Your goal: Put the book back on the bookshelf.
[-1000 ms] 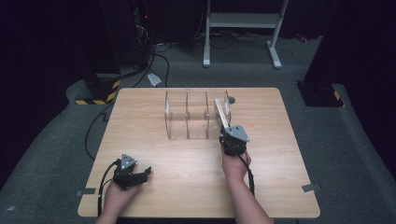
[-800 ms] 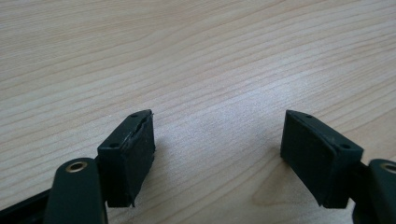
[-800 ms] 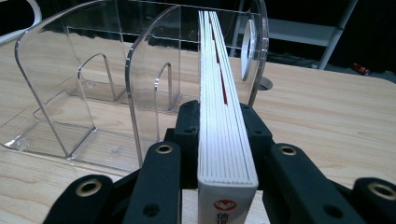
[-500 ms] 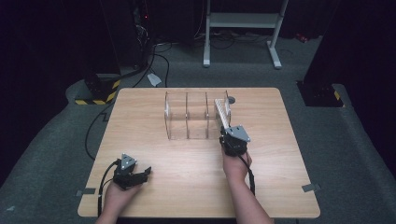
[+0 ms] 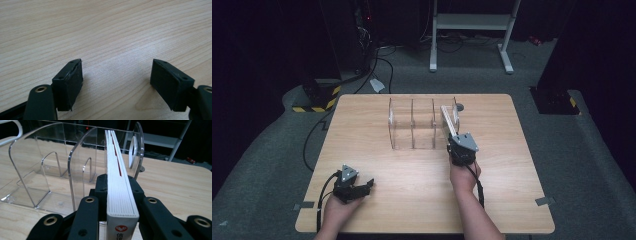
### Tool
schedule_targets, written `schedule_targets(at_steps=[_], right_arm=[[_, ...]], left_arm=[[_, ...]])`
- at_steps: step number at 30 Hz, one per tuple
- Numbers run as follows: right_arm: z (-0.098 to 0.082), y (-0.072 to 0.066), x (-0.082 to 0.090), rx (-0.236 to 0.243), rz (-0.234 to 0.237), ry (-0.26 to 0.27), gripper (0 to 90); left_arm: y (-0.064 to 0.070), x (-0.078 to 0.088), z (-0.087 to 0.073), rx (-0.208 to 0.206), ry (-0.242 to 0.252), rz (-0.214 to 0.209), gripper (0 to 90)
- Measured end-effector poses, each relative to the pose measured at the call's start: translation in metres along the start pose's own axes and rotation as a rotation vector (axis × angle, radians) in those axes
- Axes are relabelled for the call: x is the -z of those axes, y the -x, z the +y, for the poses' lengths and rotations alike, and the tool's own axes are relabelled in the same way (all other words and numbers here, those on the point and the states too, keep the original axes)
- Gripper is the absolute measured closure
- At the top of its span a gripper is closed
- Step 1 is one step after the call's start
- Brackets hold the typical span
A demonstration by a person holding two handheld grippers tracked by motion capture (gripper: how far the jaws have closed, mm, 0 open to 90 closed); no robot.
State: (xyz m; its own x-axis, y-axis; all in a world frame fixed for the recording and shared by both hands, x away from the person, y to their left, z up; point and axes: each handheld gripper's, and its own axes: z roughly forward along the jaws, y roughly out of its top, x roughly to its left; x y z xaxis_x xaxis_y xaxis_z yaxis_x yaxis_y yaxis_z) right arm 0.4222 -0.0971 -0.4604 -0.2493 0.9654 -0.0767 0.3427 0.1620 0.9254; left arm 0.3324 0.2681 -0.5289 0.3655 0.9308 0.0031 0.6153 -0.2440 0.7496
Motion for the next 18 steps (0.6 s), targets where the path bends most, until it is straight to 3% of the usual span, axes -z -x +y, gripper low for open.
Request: schedule_targets(at_steps=[4, 6, 18], right_arm=[[0.005, -0.002, -0.004, 0.012, -0.025, 0.026, 75.6], [0.008, -0.001, -0.007, -0.004, -0.022, 0.021, 75.6], [0.009, -0.004, -0.018, -0.004, -0.05, 0.019, 75.5]], left_arm=[[0.0, 0.0, 0.0, -0.001, -0.001, -0.001, 26.1], [0.0, 0.0, 0.0, -0.001, -0.001, -0.001, 26.1], [0.0, 0.0, 0.0, 0.0, -0.001, -0.001, 26.1]])
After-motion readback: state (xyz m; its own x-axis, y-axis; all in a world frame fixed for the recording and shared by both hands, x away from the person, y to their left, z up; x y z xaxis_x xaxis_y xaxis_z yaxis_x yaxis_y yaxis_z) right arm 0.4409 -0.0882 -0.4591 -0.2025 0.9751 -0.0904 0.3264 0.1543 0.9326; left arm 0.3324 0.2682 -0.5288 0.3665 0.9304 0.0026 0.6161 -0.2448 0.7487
